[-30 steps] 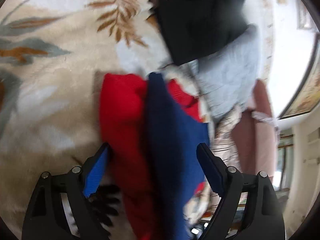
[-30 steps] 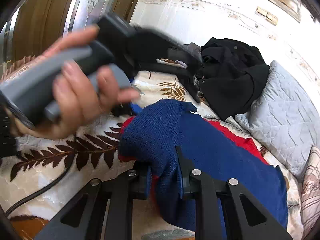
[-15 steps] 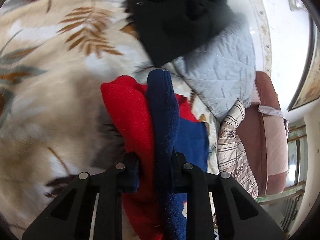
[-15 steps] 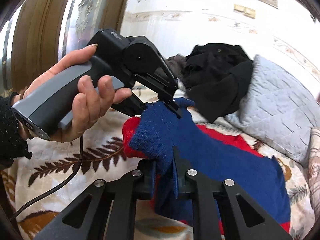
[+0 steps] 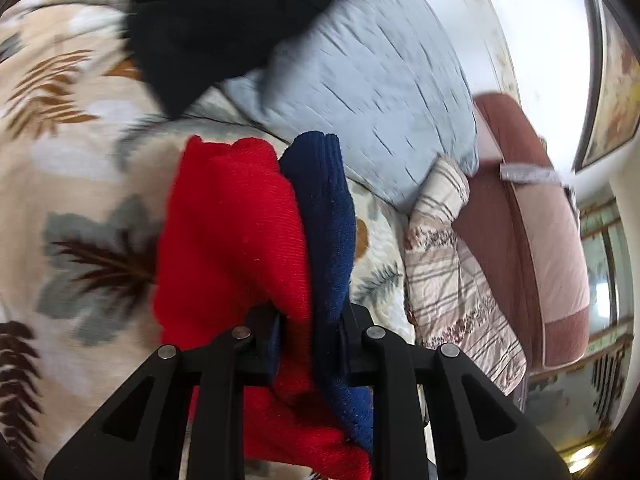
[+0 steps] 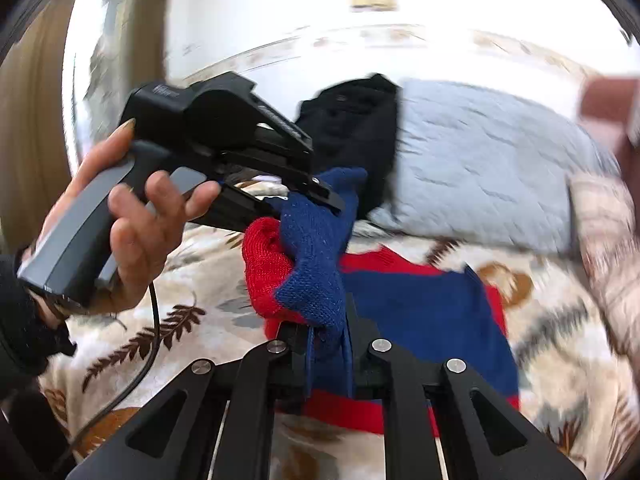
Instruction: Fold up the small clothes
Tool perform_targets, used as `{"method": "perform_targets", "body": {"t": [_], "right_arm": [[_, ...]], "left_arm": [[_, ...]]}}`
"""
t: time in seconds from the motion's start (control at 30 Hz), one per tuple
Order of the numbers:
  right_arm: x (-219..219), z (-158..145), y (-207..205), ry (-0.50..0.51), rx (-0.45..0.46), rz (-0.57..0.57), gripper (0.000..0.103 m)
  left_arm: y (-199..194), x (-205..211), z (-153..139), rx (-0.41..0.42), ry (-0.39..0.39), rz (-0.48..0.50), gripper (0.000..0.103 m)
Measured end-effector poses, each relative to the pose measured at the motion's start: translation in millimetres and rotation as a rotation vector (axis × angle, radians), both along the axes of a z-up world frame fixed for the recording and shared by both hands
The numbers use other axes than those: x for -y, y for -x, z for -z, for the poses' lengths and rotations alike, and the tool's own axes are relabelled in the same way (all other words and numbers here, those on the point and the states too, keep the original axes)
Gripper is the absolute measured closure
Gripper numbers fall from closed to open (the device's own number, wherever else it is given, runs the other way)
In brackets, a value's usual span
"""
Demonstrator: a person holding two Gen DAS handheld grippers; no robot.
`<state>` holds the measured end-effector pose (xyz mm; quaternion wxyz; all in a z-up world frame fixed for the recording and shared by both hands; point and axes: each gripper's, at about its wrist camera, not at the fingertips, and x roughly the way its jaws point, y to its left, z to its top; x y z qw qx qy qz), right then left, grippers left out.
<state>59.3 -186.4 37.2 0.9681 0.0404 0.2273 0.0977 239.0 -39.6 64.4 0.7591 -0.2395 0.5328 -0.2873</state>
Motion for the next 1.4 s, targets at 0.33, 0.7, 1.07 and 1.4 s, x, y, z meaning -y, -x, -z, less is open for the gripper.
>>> {"method": "perform_targets", "body": {"t": [0.33,0.7,1.07,1.4], "right_arm": [[114.1,32.4,1.8,-0.452,-0.152,0.171,0.093],[175.8,108.8,-10.8,-0.77,-0.478,0.249,0.083],[210.4,40.8,-22.0,-0.773,-0.177,0.28,0.052],[145.7,60.4,-141.3,-0.356,-0.408,0.162,0.094]], "left_arm": [[-9.2,120.9,34.7,-0.042,-0.143,0.089,0.085],[-7.6,176.9,73.0,-0.075,-0.206,0.169,0.077],[-2.7,26.7,41.4,-0.038,-0.119,-0.076,0.048],[25.8,17.7,66.2,-0.057,-0.135,-0.001,0.048]]}}
